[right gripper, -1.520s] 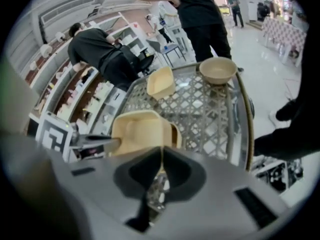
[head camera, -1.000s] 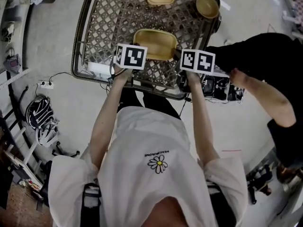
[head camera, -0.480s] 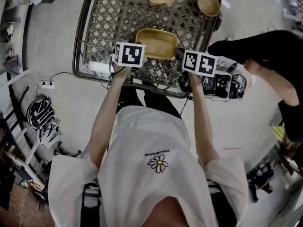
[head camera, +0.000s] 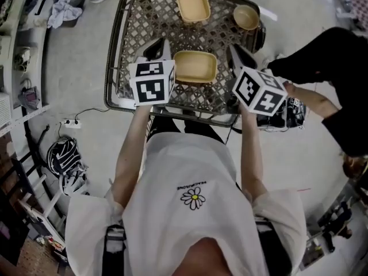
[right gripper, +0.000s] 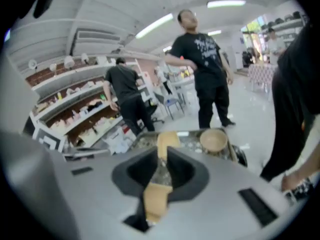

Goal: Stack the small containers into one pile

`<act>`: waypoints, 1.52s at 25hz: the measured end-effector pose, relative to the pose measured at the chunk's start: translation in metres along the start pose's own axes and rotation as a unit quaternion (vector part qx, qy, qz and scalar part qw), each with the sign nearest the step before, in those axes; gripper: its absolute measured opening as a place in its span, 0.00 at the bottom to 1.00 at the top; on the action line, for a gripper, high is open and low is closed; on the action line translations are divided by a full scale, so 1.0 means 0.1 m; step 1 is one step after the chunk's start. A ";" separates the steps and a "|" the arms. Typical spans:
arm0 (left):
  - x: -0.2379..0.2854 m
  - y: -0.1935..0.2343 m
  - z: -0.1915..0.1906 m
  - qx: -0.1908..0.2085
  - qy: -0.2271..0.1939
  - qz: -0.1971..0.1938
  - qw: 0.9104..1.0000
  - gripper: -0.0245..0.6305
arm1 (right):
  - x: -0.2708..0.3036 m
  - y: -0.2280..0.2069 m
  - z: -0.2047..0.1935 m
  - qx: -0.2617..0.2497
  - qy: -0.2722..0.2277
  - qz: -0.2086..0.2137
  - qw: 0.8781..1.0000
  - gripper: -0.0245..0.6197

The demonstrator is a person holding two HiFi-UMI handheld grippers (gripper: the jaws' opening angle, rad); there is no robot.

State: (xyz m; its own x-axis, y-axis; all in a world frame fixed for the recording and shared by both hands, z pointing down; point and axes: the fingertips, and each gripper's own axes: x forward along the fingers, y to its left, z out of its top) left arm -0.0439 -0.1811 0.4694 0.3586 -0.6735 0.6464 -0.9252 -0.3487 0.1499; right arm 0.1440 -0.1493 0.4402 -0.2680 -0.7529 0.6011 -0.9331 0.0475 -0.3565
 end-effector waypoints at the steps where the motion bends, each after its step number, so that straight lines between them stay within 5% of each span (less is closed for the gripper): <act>1: -0.13 -0.02 0.24 0.010 -0.041 -0.002 0.999 0.09 | -0.11 0.12 0.20 -0.011 -0.043 0.004 0.999 0.15; 7: -1.01 -0.21 1.21 0.034 -0.236 -0.024 0.971 0.08 | -0.80 0.79 0.84 -0.092 -0.242 0.002 0.966 0.10; 14: -1.56 -0.25 1.46 0.038 -0.309 -0.041 0.949 0.07 | -1.11 1.14 0.88 -0.102 -0.307 -0.027 0.946 0.09; 23: -1.50 -0.08 1.47 0.044 -0.301 -0.050 0.951 0.07 | -1.01 1.22 0.83 -0.072 -0.296 -0.026 0.952 0.09; 30: -0.88 -0.04 1.75 0.077 -0.240 -0.098 0.963 0.08 | -0.44 1.06 0.74 0.086 -0.202 0.048 0.974 0.09; 33: -0.44 -0.04 1.77 0.094 -0.195 -0.122 0.969 0.08 | -0.18 0.87 0.70 0.149 -0.170 0.056 0.973 0.11; 38: 0.56 0.07 1.70 0.123 -0.112 -0.137 0.977 0.19 | 0.38 0.52 0.55 0.237 -0.116 0.060 0.963 0.28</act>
State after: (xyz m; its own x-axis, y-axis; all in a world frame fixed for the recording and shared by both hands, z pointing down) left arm -0.0097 -0.3318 0.3797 0.6318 -0.6494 0.4233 -0.7432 -0.6626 0.0927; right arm 0.0984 -0.2116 0.4050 -0.2542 -0.8900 0.3785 -0.6695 -0.1205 -0.7329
